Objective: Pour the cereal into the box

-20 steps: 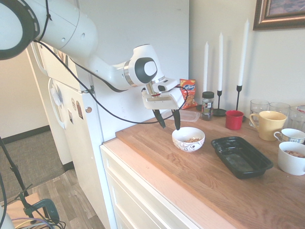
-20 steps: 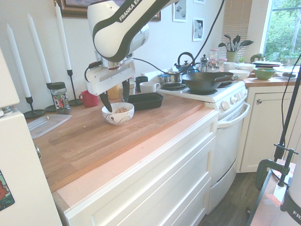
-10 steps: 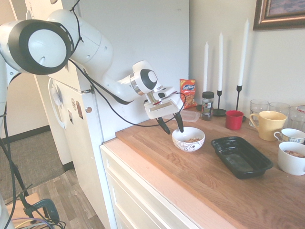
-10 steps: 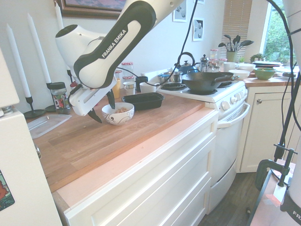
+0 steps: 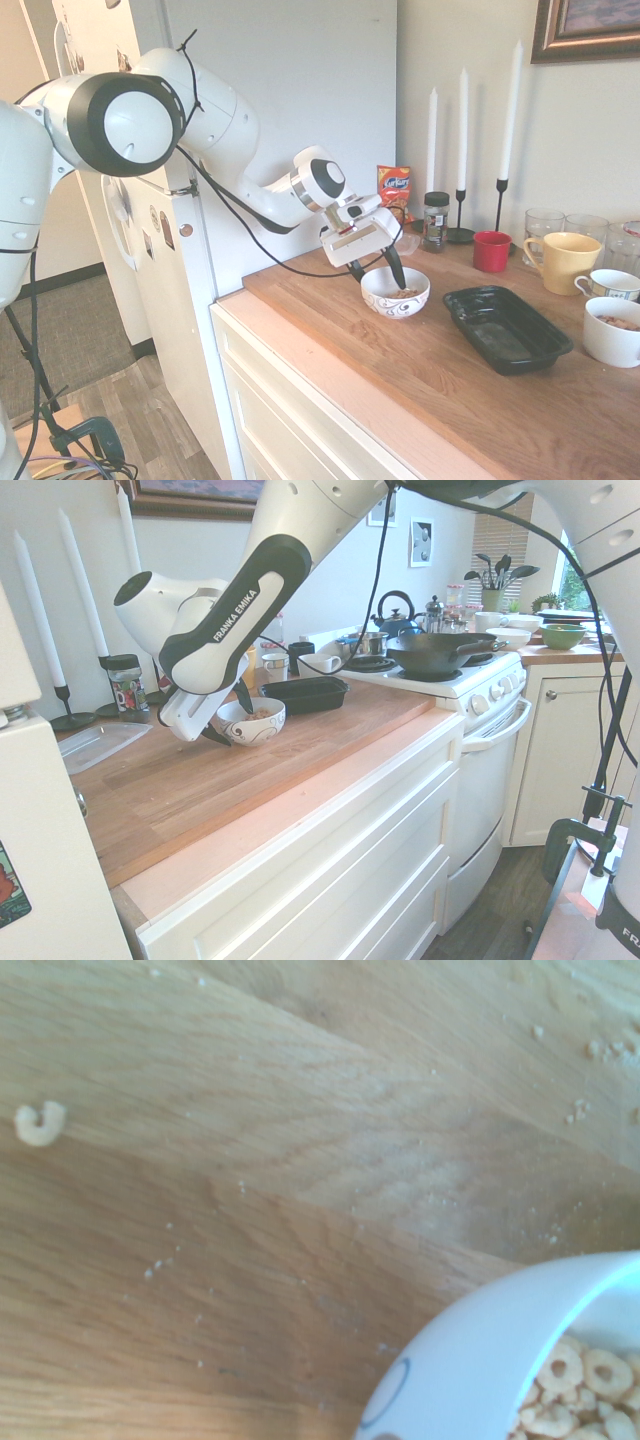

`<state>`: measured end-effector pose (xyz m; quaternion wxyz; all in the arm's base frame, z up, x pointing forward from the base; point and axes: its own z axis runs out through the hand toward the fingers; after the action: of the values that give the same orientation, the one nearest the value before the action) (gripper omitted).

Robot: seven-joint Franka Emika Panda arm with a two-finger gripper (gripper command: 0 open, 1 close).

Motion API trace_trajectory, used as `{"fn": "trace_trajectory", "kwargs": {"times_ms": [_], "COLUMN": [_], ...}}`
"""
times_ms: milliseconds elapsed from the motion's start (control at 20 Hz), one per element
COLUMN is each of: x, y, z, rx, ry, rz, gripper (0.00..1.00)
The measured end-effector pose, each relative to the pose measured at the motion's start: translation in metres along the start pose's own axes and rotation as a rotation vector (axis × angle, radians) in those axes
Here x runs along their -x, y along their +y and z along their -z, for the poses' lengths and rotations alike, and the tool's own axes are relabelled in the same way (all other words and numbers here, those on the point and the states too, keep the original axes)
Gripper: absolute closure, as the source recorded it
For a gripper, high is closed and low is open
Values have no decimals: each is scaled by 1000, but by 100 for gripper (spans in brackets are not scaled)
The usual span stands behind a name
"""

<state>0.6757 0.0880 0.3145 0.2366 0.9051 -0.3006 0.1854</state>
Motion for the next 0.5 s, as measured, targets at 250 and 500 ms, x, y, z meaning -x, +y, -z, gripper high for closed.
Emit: {"fn": "trace_trajectory", "kwargs": {"times_ms": [250, 500], "x": [0, 2], "y": [-2, -4], "z": [0, -2], "rx": [0, 2], "ry": [-2, -3], "rz": [-2, 3], "gripper": [100, 100]}}
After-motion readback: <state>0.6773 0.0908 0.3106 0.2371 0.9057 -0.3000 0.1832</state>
